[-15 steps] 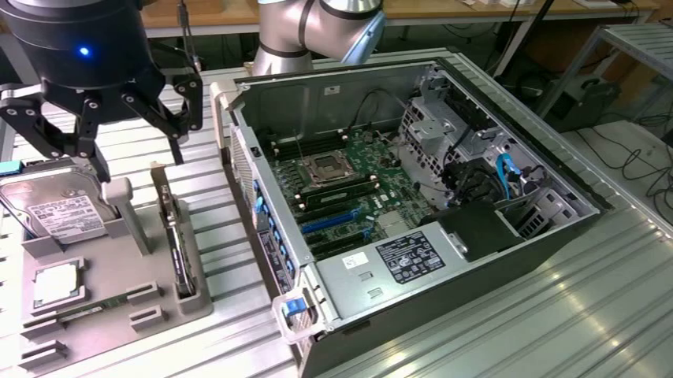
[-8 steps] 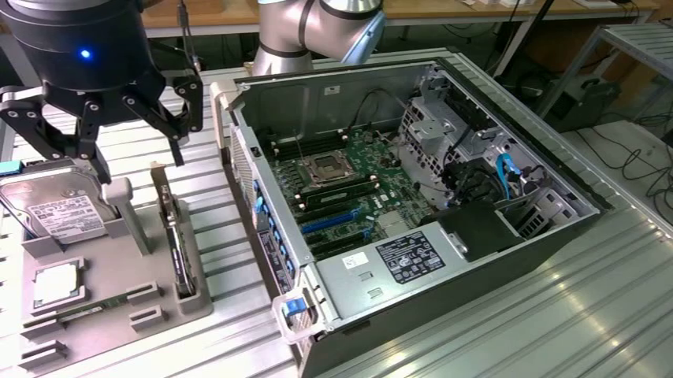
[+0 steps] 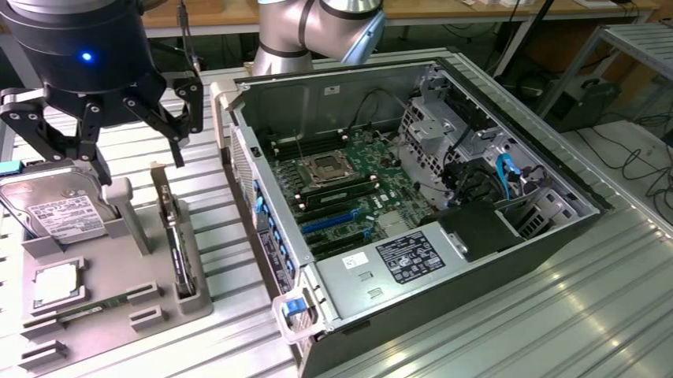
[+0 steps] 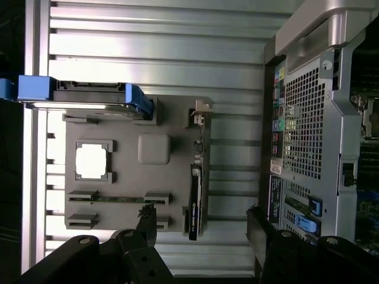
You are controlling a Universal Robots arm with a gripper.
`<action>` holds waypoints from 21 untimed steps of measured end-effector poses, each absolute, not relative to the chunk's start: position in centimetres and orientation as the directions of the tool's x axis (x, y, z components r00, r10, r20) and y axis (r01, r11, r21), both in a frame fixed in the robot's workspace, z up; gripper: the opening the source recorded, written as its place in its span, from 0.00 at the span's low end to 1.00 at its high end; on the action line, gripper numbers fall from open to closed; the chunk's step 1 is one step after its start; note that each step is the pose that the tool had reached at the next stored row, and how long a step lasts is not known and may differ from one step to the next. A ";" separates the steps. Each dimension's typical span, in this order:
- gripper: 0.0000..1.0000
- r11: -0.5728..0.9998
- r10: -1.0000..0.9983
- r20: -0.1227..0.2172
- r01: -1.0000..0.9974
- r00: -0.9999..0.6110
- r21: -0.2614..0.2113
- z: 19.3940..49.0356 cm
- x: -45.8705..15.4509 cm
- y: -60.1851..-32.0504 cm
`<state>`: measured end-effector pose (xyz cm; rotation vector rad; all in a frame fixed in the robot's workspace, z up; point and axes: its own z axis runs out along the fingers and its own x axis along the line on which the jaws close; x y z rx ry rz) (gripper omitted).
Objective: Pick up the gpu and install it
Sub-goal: 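Pick up the gpu and move the gpu toward the slot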
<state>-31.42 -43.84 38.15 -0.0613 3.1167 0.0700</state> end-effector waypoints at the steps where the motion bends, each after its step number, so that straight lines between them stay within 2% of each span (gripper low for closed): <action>1: 0.72 0.998 -0.039 -0.024 -0.040 -0.999 0.044 38.1 -31.4 -43.9; 21: 0.72 0.998 -0.045 -0.024 -0.046 -0.999 0.044 37.5 -31.4 -43.9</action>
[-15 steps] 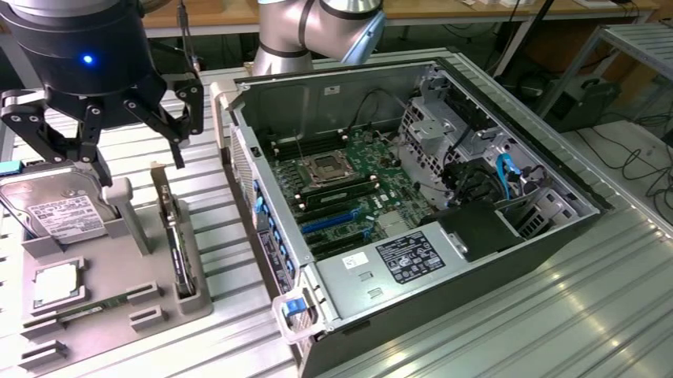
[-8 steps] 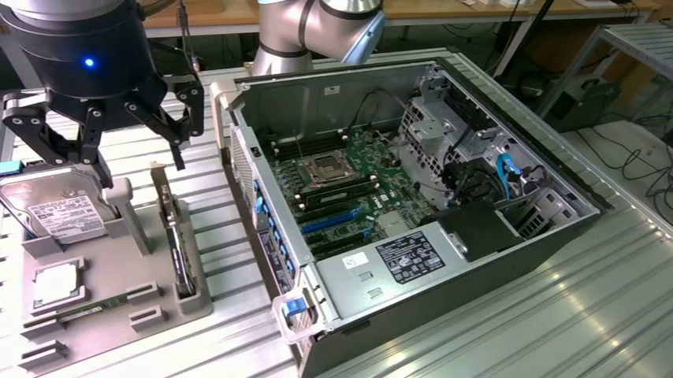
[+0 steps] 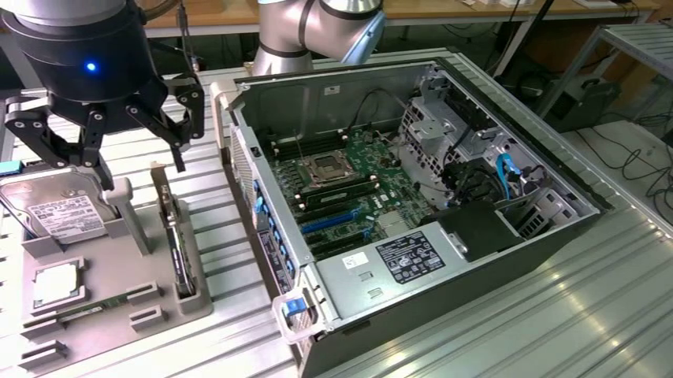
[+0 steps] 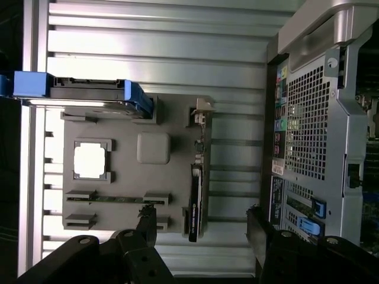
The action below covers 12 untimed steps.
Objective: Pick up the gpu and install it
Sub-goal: 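Pick up the gpu and move the gpu toward the slot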
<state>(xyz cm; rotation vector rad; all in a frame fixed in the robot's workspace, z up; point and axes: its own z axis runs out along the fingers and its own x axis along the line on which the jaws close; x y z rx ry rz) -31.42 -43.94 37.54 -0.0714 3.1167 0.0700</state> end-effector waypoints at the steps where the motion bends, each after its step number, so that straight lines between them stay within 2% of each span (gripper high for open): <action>1: 0.72 0.998 -0.046 -0.024 -0.047 -0.999 0.044 37.5 -31.4 -43.9; 12: 0.72 0.998 -0.049 -0.024 -0.050 -0.998 0.044 37.2 -31.4 -44.0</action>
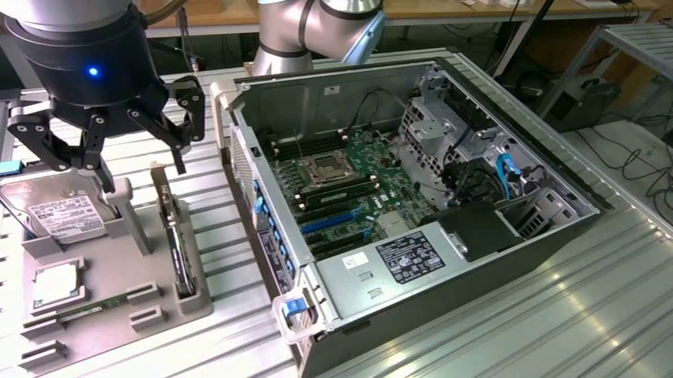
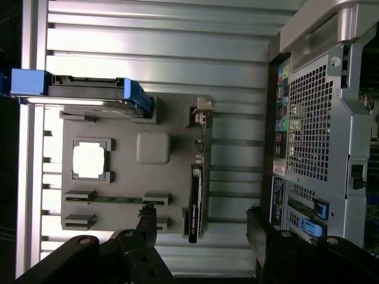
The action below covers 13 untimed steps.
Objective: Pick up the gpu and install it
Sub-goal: 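Pick up the gpu and move the gpu toward the slot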
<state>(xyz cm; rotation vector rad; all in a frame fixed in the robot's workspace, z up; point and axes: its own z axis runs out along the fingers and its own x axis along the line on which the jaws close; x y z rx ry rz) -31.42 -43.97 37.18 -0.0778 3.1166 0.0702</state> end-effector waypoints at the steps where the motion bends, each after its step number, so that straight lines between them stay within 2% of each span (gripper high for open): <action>1: 0.72 0.998 -0.050 -0.024 -0.051 -0.998 0.044 37.1 -31.4 -44.0; 13: 0.72 0.997 -0.054 -0.024 -0.055 -0.998 0.044 36.7 -31.4 -44.1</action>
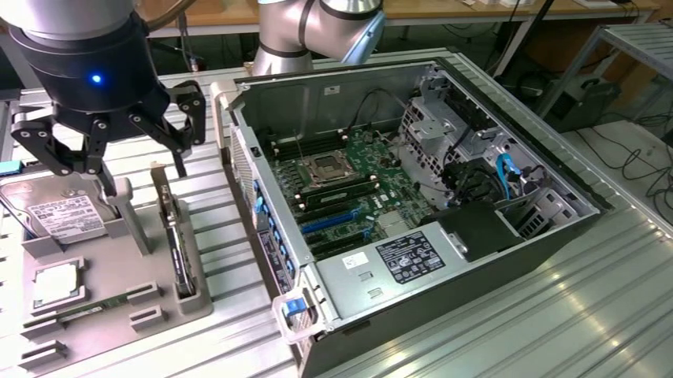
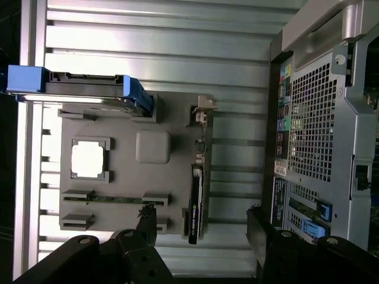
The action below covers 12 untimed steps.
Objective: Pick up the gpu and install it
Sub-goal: 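Pick up the gpu and move the gpu toward the slot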
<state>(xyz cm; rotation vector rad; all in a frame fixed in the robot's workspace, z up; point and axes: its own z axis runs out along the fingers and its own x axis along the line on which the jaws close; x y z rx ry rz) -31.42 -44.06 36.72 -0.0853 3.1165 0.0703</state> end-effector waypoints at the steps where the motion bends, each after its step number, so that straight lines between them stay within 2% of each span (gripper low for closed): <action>1: 0.72 0.997 -0.055 -0.024 -0.056 -0.998 0.044 36.7 -31.4 -44.1; 12: 0.72 0.997 -0.059 -0.024 -0.060 -0.998 0.044 36.3 -31.4 -44.2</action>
